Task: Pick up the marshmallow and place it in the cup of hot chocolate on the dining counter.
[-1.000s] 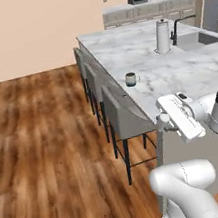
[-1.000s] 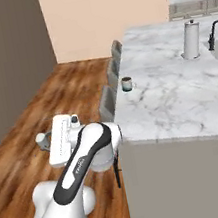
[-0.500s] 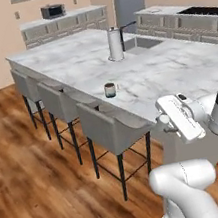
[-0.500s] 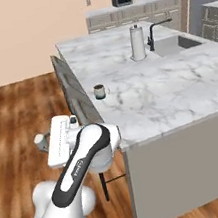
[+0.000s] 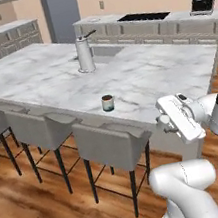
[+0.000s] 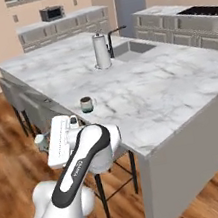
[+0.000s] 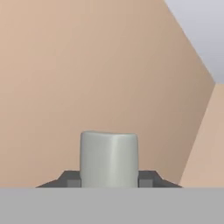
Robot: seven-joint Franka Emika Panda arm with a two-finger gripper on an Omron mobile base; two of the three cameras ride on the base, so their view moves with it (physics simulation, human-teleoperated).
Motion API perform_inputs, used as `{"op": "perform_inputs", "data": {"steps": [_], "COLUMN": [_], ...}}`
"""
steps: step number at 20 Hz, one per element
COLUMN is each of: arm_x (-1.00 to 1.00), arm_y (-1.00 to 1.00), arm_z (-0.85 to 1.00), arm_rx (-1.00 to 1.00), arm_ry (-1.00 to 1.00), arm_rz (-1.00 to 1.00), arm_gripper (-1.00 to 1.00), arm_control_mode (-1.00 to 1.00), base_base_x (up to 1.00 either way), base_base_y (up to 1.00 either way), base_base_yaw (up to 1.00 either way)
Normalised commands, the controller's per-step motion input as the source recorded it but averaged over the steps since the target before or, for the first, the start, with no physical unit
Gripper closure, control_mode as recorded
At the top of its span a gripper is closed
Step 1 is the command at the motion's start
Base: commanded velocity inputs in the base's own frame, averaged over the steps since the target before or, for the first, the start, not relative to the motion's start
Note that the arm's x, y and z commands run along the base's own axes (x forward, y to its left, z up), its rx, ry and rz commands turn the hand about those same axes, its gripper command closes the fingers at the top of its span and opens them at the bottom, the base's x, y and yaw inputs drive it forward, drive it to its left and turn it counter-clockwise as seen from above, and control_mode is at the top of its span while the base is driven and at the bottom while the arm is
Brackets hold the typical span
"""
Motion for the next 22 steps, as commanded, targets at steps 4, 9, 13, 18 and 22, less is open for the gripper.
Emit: {"op": "perform_inputs", "data": {"steps": [4, 9, 13, 18, 22], "arm_x": [0.00, 0.00, 0.00, 0.00, 0.00], "arm_y": [0.00, 0.00, 0.00, 0.00, 0.00], "arm_z": [0.00, 0.00, 0.00, 0.00, 0.00], "arm_rx": [0.00, 0.00, 0.00, 0.00, 0.00], "arm_ry": [0.00, 0.00, 0.00, 0.00, 0.00], "arm_rz": [0.00, 0.00, 0.00, 0.00, 0.00], "arm_gripper": [1.00, 1.00, 1.00, 1.00, 1.00], "arm_control_mode": [1.00, 1.00, 1.00, 1.00, 1.00], "base_base_x": [0.69, 0.62, 0.42, 0.66, 0.70], "base_base_y": [0.87, 0.98, 1.00, 0.64, 0.04], "base_base_yaw": [-0.71, -0.61, -0.43, -0.35, -0.46]}}
